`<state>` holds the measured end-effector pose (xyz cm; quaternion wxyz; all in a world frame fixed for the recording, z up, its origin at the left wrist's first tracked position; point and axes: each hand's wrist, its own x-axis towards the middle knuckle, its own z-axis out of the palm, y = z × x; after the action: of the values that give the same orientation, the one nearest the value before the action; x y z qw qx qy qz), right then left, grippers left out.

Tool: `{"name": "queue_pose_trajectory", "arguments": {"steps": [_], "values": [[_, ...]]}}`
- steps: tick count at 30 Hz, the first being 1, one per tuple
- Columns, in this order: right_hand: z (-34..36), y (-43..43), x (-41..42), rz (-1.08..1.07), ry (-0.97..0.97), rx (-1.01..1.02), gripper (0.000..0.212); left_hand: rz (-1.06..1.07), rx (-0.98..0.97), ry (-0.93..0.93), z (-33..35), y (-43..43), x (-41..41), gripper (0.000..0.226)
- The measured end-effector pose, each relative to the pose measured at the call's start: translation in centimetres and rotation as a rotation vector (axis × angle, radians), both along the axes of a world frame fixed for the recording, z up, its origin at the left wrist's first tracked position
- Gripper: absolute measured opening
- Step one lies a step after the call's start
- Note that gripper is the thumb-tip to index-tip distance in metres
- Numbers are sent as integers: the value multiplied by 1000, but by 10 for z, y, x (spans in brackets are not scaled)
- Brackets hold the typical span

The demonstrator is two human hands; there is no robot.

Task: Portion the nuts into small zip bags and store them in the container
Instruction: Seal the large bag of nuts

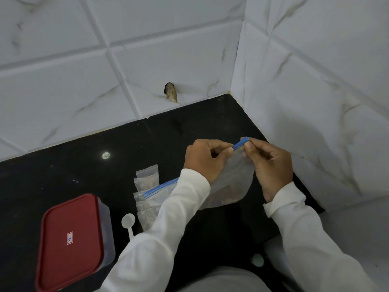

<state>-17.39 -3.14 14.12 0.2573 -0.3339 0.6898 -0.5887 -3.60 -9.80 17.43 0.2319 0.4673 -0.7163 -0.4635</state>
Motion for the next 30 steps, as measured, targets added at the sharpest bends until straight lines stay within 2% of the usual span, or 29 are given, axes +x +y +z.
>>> {"name": "queue_pose_trajectory", "arguments": {"steps": [4,9,13,17,20,24,30], "values": [[6,0,4,29,-80,-19,19,72,183,109,3,-2,1,15],[9,0,4,86,-131,37,19,35,350,156,5,-6,3,16],[11,-1,2,106,-65,44,17,20,267,125,3,-4,2,20],[14,-4,3,86,-18,42,20,14,41,66,1,2,-4,23],[12,-5,4,49,-13,49,17,100,-92,91,-3,9,-9,23],[5,-5,5,12,23,100,11,147,-74,154,-7,10,-13,20],[-8,-9,10,-22,58,169,11,26,14,-43,-16,3,-14,10]]}}
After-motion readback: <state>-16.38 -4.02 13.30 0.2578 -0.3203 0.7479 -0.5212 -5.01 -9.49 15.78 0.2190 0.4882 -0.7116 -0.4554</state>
